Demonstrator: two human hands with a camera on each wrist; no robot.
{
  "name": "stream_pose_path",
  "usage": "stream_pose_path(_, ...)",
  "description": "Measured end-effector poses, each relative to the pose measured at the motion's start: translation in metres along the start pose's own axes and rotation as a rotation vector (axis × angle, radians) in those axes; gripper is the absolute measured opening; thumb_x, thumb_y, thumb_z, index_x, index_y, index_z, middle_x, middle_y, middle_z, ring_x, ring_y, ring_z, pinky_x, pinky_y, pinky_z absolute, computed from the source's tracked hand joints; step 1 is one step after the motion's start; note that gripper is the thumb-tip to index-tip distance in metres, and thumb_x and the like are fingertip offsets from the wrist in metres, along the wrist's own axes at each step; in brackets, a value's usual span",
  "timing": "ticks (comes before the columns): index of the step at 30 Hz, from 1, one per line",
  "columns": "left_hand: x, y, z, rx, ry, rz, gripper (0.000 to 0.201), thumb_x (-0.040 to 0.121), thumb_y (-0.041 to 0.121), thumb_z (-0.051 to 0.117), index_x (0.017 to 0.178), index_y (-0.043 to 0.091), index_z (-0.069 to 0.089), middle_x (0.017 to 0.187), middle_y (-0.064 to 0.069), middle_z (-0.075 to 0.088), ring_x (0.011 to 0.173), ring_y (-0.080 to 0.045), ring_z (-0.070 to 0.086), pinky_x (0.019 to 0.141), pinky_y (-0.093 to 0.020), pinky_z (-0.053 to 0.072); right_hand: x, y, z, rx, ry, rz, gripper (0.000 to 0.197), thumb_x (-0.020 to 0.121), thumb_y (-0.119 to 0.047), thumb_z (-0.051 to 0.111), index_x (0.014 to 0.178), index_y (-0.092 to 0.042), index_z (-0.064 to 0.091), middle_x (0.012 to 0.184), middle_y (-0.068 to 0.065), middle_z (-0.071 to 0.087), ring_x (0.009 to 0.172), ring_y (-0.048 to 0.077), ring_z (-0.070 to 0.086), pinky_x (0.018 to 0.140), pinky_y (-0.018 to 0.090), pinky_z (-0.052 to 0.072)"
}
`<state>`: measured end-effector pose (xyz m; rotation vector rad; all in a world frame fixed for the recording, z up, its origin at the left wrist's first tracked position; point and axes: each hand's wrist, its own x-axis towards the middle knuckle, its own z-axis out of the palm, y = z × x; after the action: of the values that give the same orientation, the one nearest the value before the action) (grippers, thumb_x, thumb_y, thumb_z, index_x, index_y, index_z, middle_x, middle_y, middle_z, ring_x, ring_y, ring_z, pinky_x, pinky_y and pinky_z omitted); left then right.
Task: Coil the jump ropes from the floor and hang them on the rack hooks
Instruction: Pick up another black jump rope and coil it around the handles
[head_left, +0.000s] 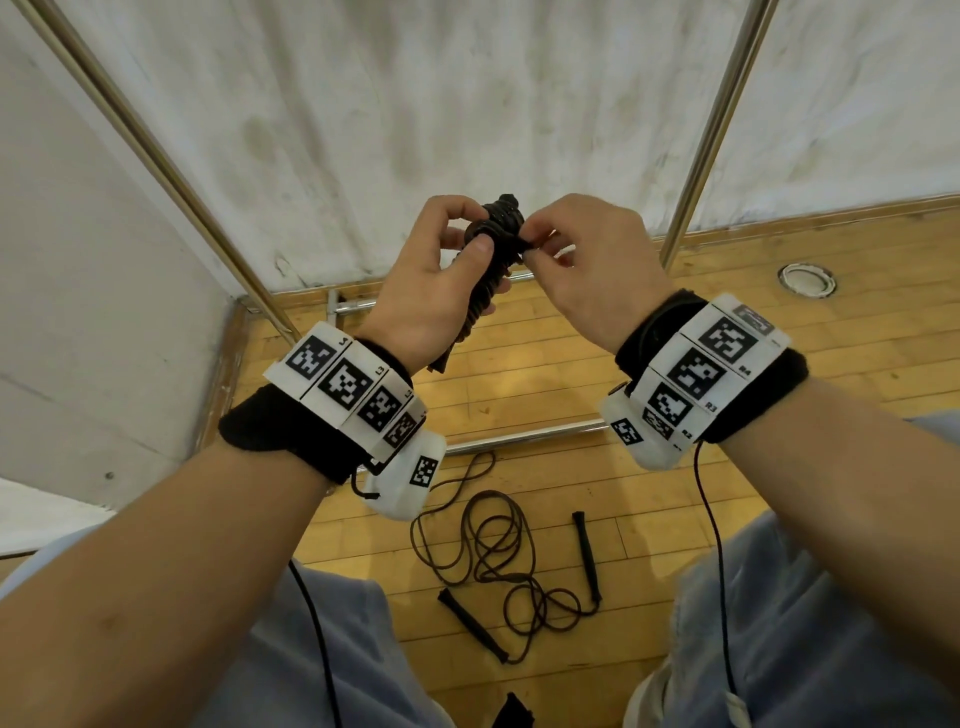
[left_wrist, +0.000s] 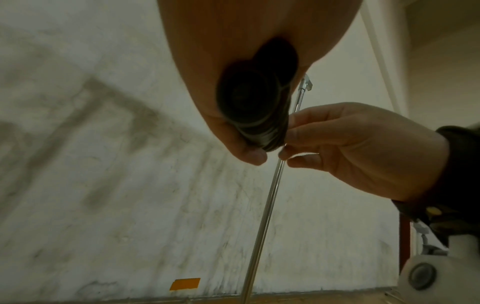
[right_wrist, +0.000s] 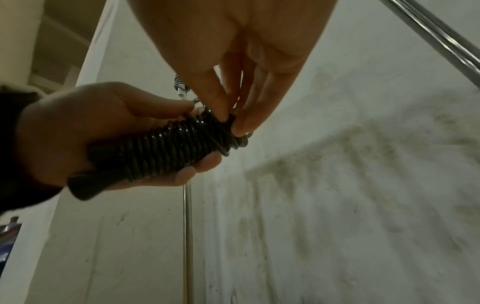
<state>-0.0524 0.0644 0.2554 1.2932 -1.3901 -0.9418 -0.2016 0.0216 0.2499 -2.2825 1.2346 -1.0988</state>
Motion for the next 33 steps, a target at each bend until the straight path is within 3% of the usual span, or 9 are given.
stream_pose_path(4, -0.001, -0.001, -0.004, 0.091, -0.1, 0.014, 0.023, 0.097, 0.009, 0.048, 0.101, 0.031, 0.043, 0.102, -0.004, 0.053, 0.084, -0.028, 0.067, 0.072, -0.05, 0.057, 0.001, 0.0, -0.005, -0.051, -0.076, -0.021, 0.013, 0.083, -0.011, 0.059, 0.093, -0.008, 0.066, 0.085, -0.005, 0.054, 0.077, 0.012, 0.053, 0.073, 0.025, 0.046)
stream_pose_path(8, -0.002, -0.001, -0.005, 0.13, -0.145, -0.014, 0.023, 0.095, 0.01, 0.051, 0.102, 0.031, 0.043, 0.105, -0.012, 0.056, 0.086, -0.043, 0.065, 0.069, -0.059, 0.054, 0.001, -0.002, -0.007, -0.049, -0.11, 0.014, 0.004, 0.079, -0.017, 0.062, 0.082, -0.014, 0.062, 0.074, -0.009, 0.051, 0.063, 0.003, 0.045, 0.063, 0.015, 0.036)
stream_pose_path(12, -0.003, 0.002, -0.006, 0.147, -0.181, 0.001, 0.029, 0.093, 0.008, 0.052, 0.099, 0.035, 0.044, 0.11, -0.006, 0.054, 0.084, -0.034, 0.067, 0.068, -0.053, 0.057, 0.0, -0.002, -0.006, 0.025, -0.135, 0.104, 0.005, 0.076, -0.016, 0.063, 0.077, -0.017, 0.058, 0.067, -0.016, 0.046, 0.057, 0.002, 0.044, 0.055, 0.011, 0.034)
stream_pose_path(16, -0.005, 0.002, -0.004, 0.188, -0.199, 0.029, 0.036, 0.09, 0.003, 0.054, 0.096, 0.038, 0.044, 0.105, 0.005, 0.054, 0.08, -0.028, 0.068, 0.065, -0.046, 0.059, 0.0, -0.002, -0.006, 0.14, -0.132, 0.171, 0.009, 0.074, -0.013, 0.064, 0.074, -0.019, 0.057, 0.059, -0.016, 0.045, 0.047, -0.005, 0.045, 0.047, 0.005, 0.032)
stream_pose_path(20, -0.003, 0.002, -0.006, 0.175, -0.141, 0.028, 0.031, 0.09, 0.005, 0.055, 0.093, 0.035, 0.048, 0.098, 0.0, 0.054, 0.076, -0.025, 0.069, 0.063, -0.047, 0.058, 0.0, -0.004, -0.005, 0.155, -0.166, 0.135, 0.009, 0.078, -0.012, 0.064, 0.079, -0.018, 0.058, 0.073, -0.014, 0.051, 0.061, 0.003, 0.052, 0.055, 0.005, 0.037)
stream_pose_path(24, -0.004, 0.0, -0.01, 0.182, -0.157, 0.027, 0.03, 0.091, 0.003, 0.055, 0.094, 0.032, 0.048, 0.094, 0.002, 0.053, 0.072, -0.019, 0.067, 0.063, -0.046, 0.058, 0.001, -0.006, -0.007, 0.085, -0.24, 0.085, 0.012, 0.08, -0.019, 0.069, 0.079, -0.019, 0.057, 0.083, -0.007, 0.054, 0.074, 0.015, 0.059, 0.065, 0.016, 0.044)
stream_pose_path(30, -0.002, 0.0, -0.013, 0.119, -0.222, -0.023, 0.013, 0.099, 0.013, 0.045, 0.101, 0.026, 0.05, 0.092, -0.001, 0.057, 0.087, -0.042, 0.065, 0.069, -0.061, 0.054, 0.003, -0.005, -0.007, -0.021, -0.257, 0.046, 0.011, 0.083, -0.02, 0.065, 0.08, -0.018, 0.055, 0.081, -0.007, 0.05, 0.067, 0.005, 0.046, 0.062, 0.017, 0.036)
stream_pose_path(31, -0.002, -0.001, -0.013, 0.139, -0.228, -0.026, 0.013, 0.099, 0.013, 0.045, 0.102, 0.025, 0.05, 0.091, 0.0, 0.058, 0.087, -0.045, 0.064, 0.068, -0.061, 0.054, 0.003, -0.005, -0.007, -0.037, -0.275, 0.05, 0.011, 0.082, -0.02, 0.064, 0.08, -0.018, 0.054, 0.079, -0.007, 0.048, 0.067, 0.006, 0.045, 0.062, 0.019, 0.036)
stream_pose_path(33, -0.002, -0.001, -0.013, 0.173, -0.243, -0.025, 0.013, 0.098, 0.013, 0.047, 0.103, 0.025, 0.051, 0.089, 0.001, 0.059, 0.079, -0.036, 0.067, 0.062, -0.048, 0.058, 0.002, -0.005, -0.007, -0.055, -0.298, 0.061, 0.011, 0.081, -0.019, 0.064, 0.079, -0.017, 0.054, 0.075, -0.009, 0.046, 0.067, 0.008, 0.045, 0.06, 0.018, 0.035)
